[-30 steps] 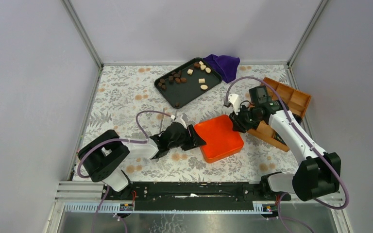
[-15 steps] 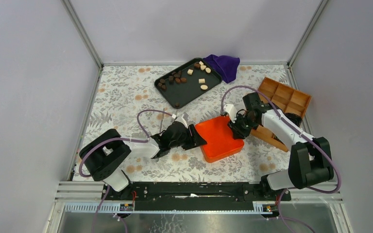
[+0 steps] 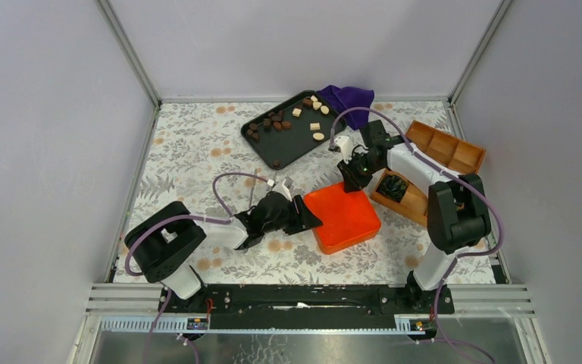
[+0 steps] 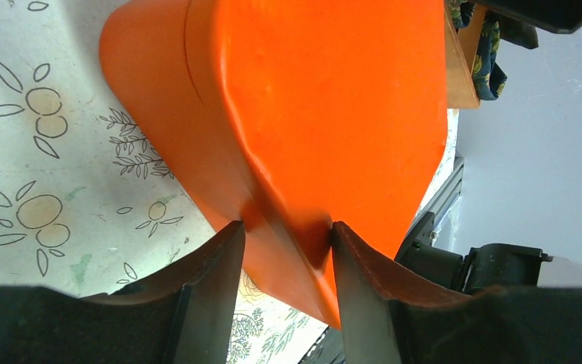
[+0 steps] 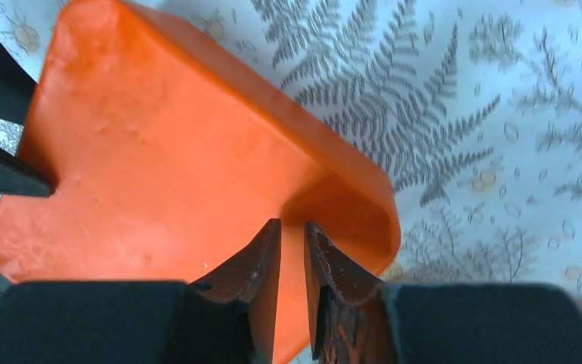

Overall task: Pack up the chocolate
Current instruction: Close the box lid on the packing box.

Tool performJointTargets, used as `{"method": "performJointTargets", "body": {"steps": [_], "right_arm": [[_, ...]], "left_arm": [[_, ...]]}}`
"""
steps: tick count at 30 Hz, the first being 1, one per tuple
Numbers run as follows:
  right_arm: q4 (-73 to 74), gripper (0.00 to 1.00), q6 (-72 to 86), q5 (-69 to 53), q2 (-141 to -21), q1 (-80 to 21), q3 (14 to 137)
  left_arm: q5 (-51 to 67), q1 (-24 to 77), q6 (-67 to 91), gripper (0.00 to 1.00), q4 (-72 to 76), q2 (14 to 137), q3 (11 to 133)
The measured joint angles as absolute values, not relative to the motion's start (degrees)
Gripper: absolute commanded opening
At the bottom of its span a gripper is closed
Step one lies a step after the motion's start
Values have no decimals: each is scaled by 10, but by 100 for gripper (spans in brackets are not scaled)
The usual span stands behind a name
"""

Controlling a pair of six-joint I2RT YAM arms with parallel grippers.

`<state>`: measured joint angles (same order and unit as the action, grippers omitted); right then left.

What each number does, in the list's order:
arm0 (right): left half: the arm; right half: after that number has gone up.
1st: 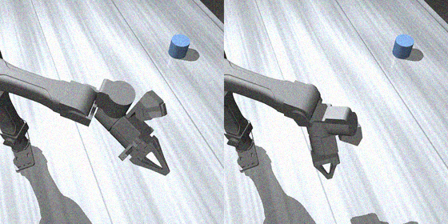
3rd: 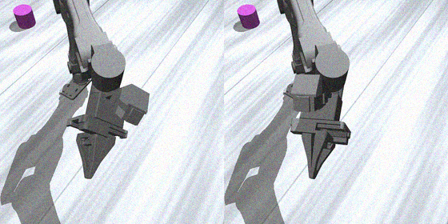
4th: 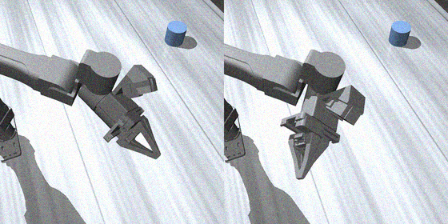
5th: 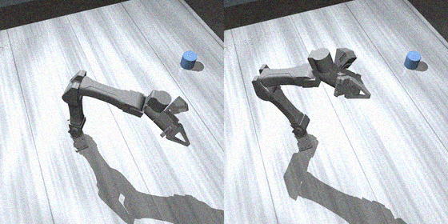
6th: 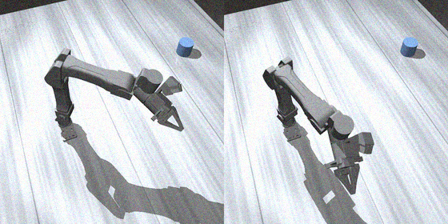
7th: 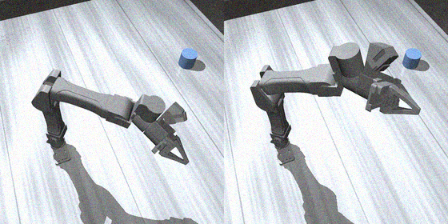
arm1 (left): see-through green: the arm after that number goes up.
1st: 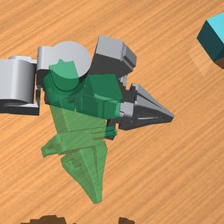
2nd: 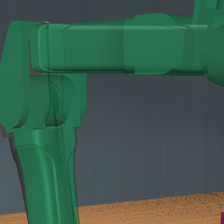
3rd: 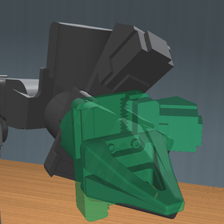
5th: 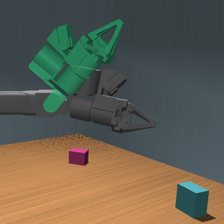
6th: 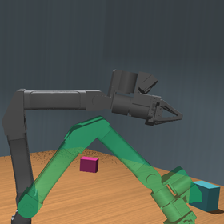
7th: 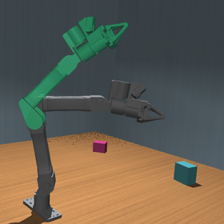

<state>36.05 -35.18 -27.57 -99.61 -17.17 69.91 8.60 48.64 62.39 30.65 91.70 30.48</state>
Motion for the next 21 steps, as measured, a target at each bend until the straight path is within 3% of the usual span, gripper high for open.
{"method": "performJointTargets", "body": {"steps": [6,11,13,16,17,18,19,21], "right_arm": [[346,32,-342,-278,-995,-182,702],[414,37,-390,-286,-927,-164,680],[471,35,-455,-314,-848,-157,671],[508,28,-522,-338,-768,-157,653],[526,21,-559,-347,-726,-157,634],[543,5,-592,-354,-696,-157,615],[561,0,-637,-359,-671,-157,590],[610,0,-743,-361,-643,-157,535]], "left_arm": [[75,489,595,59,270,881,301],[24,491,542,64,189,751,298],[3,486,521,57,168,699,299],[-15,453,491,37,146,663,303],[-18,439,482,32,138,666,307],[-18,424,472,27,127,675,313],[-17,411,462,24,119,690,322],[-13,389,441,20,101,737,349]]}}
